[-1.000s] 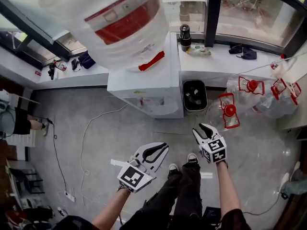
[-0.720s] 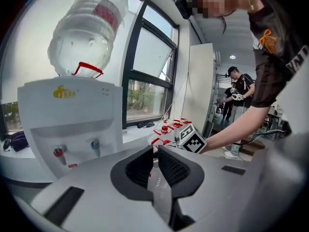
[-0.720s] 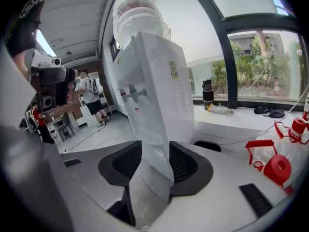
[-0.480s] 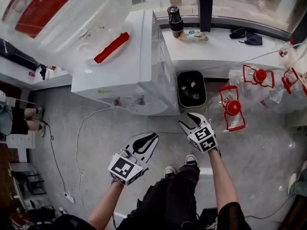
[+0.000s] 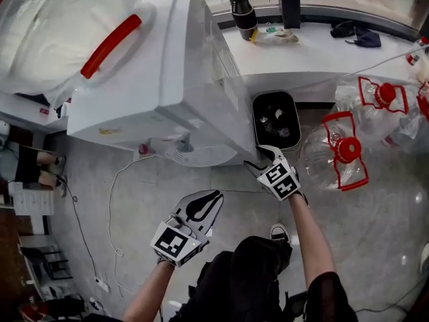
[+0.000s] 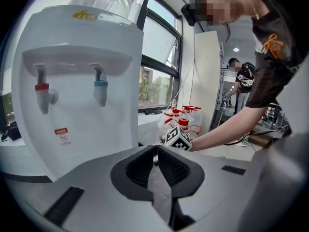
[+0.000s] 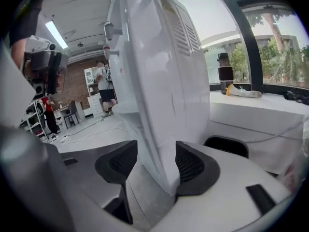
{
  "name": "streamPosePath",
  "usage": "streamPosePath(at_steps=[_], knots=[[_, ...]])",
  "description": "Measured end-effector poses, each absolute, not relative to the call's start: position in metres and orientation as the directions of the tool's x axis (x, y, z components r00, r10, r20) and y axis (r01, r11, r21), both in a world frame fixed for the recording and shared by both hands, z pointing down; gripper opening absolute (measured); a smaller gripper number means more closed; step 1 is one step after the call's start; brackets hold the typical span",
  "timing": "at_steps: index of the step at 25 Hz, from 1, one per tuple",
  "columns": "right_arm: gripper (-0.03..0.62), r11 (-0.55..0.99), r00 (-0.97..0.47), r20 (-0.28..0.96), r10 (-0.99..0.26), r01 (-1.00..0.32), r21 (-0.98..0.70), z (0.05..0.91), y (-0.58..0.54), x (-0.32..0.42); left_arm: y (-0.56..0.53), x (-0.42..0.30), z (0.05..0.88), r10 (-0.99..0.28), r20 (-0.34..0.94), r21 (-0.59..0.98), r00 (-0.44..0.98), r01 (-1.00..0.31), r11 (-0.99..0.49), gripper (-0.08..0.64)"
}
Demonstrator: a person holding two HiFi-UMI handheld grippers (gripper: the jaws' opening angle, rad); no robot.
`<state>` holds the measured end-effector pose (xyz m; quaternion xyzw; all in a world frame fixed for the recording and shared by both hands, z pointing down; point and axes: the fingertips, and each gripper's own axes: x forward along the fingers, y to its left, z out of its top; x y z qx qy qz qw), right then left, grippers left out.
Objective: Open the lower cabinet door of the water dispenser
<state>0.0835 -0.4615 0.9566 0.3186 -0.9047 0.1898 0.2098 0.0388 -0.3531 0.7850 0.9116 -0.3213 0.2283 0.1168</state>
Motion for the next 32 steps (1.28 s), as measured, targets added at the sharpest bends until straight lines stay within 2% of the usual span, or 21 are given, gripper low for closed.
streamPosePath(at_steps=[13, 20, 32], knots=[[0.241, 0.759, -0.681, 0.537, -0.498, -0.641, -0.110, 0.985, -0.481, 0.063, -0.350, 0.013, 0.815, -0.555, 0.496, 0.084, 0.667, -0.674, -0.734, 0.029], [0.233, 0.718, -0.653, 0.553, -0.517, -0.683, -0.135, 0.984, -0.473, 0.061, -0.346, 0.011, 0.810, -0.563, 0.482, 0.093, 0.671, -0.678, -0.729, 0.030], [0.189, 0.810, -0.712, 0.613, -0.343, -0.555, -0.192, 0.984, -0.369, 0.045, -0.311, 0.008, 0.784, -0.555, 0.522, 0.093, 0.648, -0.690, -0.718, 0.029]])
